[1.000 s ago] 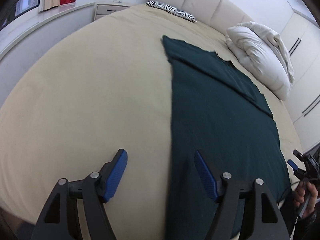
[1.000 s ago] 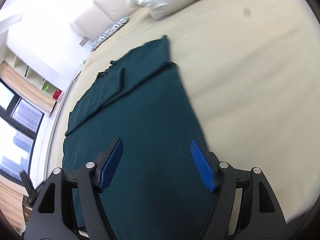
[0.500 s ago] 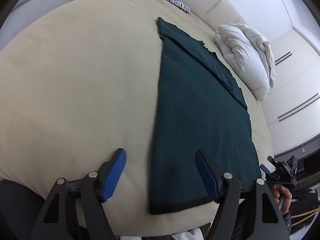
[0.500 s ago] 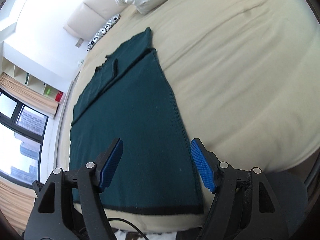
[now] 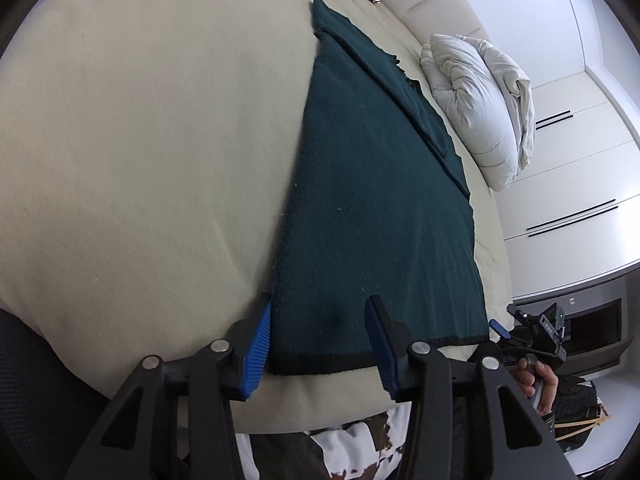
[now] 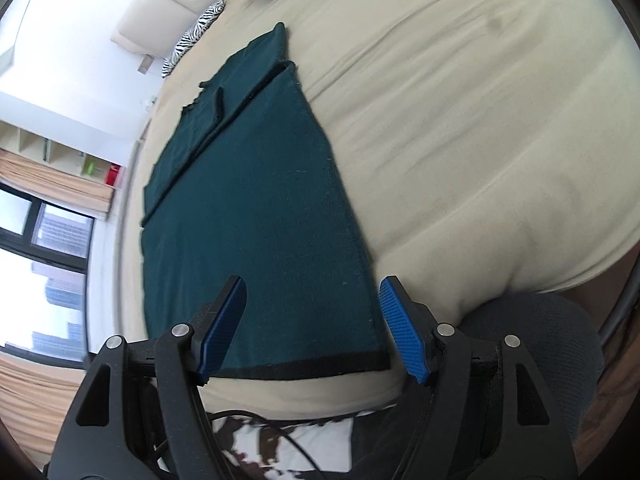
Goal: Fold small clothes
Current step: 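Move both grippers to the hem of the folded sweater strip, then grasp the sweater hem with the left gripper while the right gripper grasps it too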
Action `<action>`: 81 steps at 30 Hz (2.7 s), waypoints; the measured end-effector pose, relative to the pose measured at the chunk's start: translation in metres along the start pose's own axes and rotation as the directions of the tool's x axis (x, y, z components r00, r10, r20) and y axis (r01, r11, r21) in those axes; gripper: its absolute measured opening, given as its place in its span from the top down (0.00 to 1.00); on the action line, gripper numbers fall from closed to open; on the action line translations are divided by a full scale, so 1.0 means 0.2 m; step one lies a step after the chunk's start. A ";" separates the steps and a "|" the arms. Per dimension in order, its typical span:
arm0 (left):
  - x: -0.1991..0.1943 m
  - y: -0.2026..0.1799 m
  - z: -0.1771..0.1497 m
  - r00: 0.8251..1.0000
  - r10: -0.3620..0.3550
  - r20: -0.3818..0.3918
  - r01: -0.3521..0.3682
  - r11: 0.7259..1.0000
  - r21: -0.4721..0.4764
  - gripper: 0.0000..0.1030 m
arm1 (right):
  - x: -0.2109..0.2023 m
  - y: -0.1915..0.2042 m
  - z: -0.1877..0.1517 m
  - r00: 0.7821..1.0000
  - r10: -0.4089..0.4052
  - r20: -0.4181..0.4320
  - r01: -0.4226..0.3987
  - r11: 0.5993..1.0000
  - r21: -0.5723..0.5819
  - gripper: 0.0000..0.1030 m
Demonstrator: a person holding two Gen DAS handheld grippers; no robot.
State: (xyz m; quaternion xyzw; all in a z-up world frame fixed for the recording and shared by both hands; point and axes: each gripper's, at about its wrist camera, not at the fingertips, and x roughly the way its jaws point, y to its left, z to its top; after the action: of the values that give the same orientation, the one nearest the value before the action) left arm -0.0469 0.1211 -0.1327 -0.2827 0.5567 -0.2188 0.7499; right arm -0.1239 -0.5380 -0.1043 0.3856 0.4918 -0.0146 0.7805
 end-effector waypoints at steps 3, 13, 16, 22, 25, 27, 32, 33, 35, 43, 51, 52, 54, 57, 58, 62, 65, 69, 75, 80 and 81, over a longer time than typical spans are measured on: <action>0.00 0.00 -0.01 1.000 -0.006 -0.013 0.005 1.000 -0.005 0.72 | 0.03 0.01 0.00 0.998 -0.046 -0.052 0.045 0.999 -0.023 0.35; 0.00 0.00 -0.03 1.000 0.000 -0.002 0.000 1.000 -0.011 0.92 | 0.12 0.01 0.09 0.955 -0.166 -0.247 0.146 0.984 -0.098 0.35; 0.00 0.02 -0.03 1.000 -0.004 -0.002 0.004 1.000 -0.013 0.92 | 0.16 -0.02 0.11 0.944 -0.157 -0.291 0.135 0.986 -0.095 0.35; 0.00 0.02 -0.03 1.000 -0.007 0.006 0.007 1.000 -0.018 0.92 | 0.19 -0.01 0.14 0.910 -0.159 -0.384 0.104 0.982 -0.158 0.35; 0.00 0.02 -0.04 1.000 -0.010 0.009 0.010 1.000 -0.018 0.92 | 0.20 -0.03 0.13 0.909 -0.129 -0.396 0.074 0.986 -0.151 0.33; 0.00 0.02 -0.04 1.000 -0.010 0.014 0.010 1.000 -0.013 0.92 | 0.19 -0.03 0.12 0.913 -0.126 -0.388 0.074 0.986 -0.146 0.33; 0.00 0.02 -0.04 1.000 -0.011 0.017 0.011 1.000 -0.012 0.93 | 0.19 0.00 0.10 0.918 -0.066 -0.391 0.026 0.994 -0.106 0.35; 0.00 0.02 -0.04 1.000 -0.010 0.017 0.010 1.000 -0.012 0.93 | 0.20 0.01 0.09 0.912 -0.043 -0.408 0.006 0.996 -0.092 0.44; 0.00 0.02 -0.04 1.000 -0.010 0.018 0.011 1.000 -0.012 0.93 | 0.25 0.03 0.06 0.893 -0.052 -0.447 0.013 0.996 -0.091 0.50; 0.00 0.03 -0.03 1.000 -0.013 0.022 0.014 1.000 -0.021 0.93 | 0.20 -0.05 0.06 0.919 0.006 -0.394 -0.004 1.000 0.007 0.63; 0.00 0.04 -0.03 1.000 -0.019 0.022 0.020 0.999 -0.029 0.93 | 0.12 -0.04 -0.01 0.942 0.042 -0.334 -0.032 0.999 0.034 0.64; 0.00 0.04 -0.03 1.000 -0.020 0.021 0.020 0.999 -0.030 0.93 | 0.12 -0.04 -0.01 0.941 0.040 -0.337 -0.033 0.999 0.028 0.65; -0.01 0.04 -0.03 1.000 -0.020 0.021 0.020 0.999 -0.030 0.93 | 0.11 -0.04 -0.02 0.940 0.042 -0.339 -0.036 0.999 0.025 0.65; 0.00 0.04 -0.03 1.000 -0.019 0.023 0.020 0.999 -0.030 0.93 | 0.09 -0.06 -0.04 0.942 0.052 -0.332 -0.044 0.998 0.033 0.67; 0.00 0.04 -0.03 1.000 -0.019 0.022 0.020 0.999 -0.031 0.93 | 0.09 -0.06 -0.05 0.943 0.057 -0.327 -0.046 0.998 0.039 0.67; -0.01 0.04 -0.04 0.999 -0.020 0.026 0.020 0.999 -0.031 0.93 | 0.07 -0.08 -0.06 0.950 0.071 -0.304 -0.055 0.997 0.061 0.71; -0.01 0.04 -0.04 0.999 -0.018 0.032 0.019 0.999 -0.034 0.93 | 0.07 -0.09 -0.06 0.954 0.077 -0.291 -0.061 0.996 0.066 0.73; -0.01 0.04 -0.04 0.999 -0.018 0.036 0.019 0.999 -0.040 0.93 | 0.06 -0.12 -0.07 0.960 0.100 -0.261 -0.077 0.992 0.097 0.80; -0.01 0.05 -0.04 0.999 -0.020 0.039 0.022 0.999 -0.047 0.93 | 0.06 -0.16 -0.06 0.963 0.140 -0.229 -0.112 0.985 0.131 0.82; -0.02 0.05 -0.04 0.999 -0.022 0.040 0.024 0.998 -0.050 0.93 | 0.05 -0.17 -0.06 0.967 0.139 -0.213 -0.111 0.984 0.138 0.84; -0.02 0.05 -0.04 0.999 -0.021 0.040 0.023 0.998 -0.050 0.93 | 0.05 -0.17 -0.06 0.968 0.134 -0.211 -0.107 0.985 0.136 0.84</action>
State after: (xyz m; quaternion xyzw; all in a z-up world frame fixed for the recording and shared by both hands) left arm -0.0561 0.1293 -0.1394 -0.3120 0.5439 -0.2071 0.7510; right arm -0.1418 -0.5503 -0.1351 0.4618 0.5488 0.0452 0.6953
